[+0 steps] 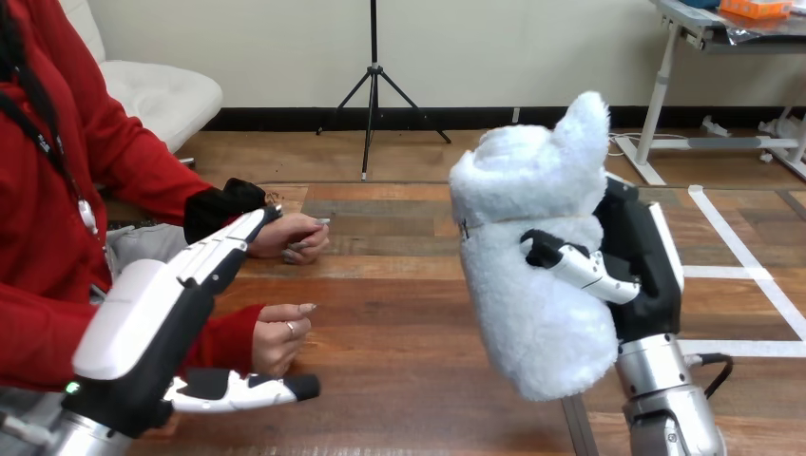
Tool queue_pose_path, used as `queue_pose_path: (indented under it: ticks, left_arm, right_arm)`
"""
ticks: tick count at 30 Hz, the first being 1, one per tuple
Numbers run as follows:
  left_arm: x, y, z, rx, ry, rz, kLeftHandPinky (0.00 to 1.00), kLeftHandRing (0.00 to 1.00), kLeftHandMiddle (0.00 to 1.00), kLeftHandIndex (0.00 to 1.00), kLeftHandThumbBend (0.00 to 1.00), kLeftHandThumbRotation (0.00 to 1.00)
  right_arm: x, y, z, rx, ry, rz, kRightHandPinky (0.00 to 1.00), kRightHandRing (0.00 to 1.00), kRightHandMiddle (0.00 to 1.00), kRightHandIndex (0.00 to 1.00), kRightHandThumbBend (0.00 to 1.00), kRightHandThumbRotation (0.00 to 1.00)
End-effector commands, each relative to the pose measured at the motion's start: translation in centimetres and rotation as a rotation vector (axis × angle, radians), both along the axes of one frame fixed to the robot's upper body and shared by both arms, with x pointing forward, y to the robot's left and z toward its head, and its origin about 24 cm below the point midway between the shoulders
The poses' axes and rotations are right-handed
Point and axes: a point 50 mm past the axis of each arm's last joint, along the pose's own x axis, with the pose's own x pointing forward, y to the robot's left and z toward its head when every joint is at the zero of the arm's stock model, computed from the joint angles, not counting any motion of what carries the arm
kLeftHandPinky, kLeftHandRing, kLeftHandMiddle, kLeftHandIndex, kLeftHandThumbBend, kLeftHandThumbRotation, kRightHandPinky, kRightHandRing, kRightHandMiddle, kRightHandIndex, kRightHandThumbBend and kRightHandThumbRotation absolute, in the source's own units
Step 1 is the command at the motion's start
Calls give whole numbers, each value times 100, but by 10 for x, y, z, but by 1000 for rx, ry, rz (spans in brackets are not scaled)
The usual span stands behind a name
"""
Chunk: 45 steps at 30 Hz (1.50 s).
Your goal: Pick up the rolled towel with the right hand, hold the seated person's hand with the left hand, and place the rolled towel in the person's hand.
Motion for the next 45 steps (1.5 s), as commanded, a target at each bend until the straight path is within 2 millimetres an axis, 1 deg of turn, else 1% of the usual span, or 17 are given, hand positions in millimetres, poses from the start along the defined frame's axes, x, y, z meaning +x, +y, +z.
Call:
queue_pose_path:
  ticks: [1,7,19,28,45]
  left_arm:
    - [16,10,19,61,-61,6,83,87,90,92,100,47]
    - [21,20,18,127,-31,19,81,84,87,90,100,44]
    - [30,37,16,229,10,55,78,80,83,87,100,39]
    - [38,48,13,281,51,80,77,82,84,87,100,39]
    - [52,59,3,329,125,132,79,83,85,88,100,41]
  right_arm:
    - [6,3,27,2,-127,3,0,4,10,18,40,0]
    - [3,2,29,-7,-139,-3,0,5,11,19,40,0]
    - [-2,-1,31,-14,-148,-9,0,6,13,19,44,0]
    - [-7,-3,32,-15,-150,-14,1,6,14,19,47,0]
    - [-15,-2,36,-6,-166,-3,1,7,14,20,48,0]
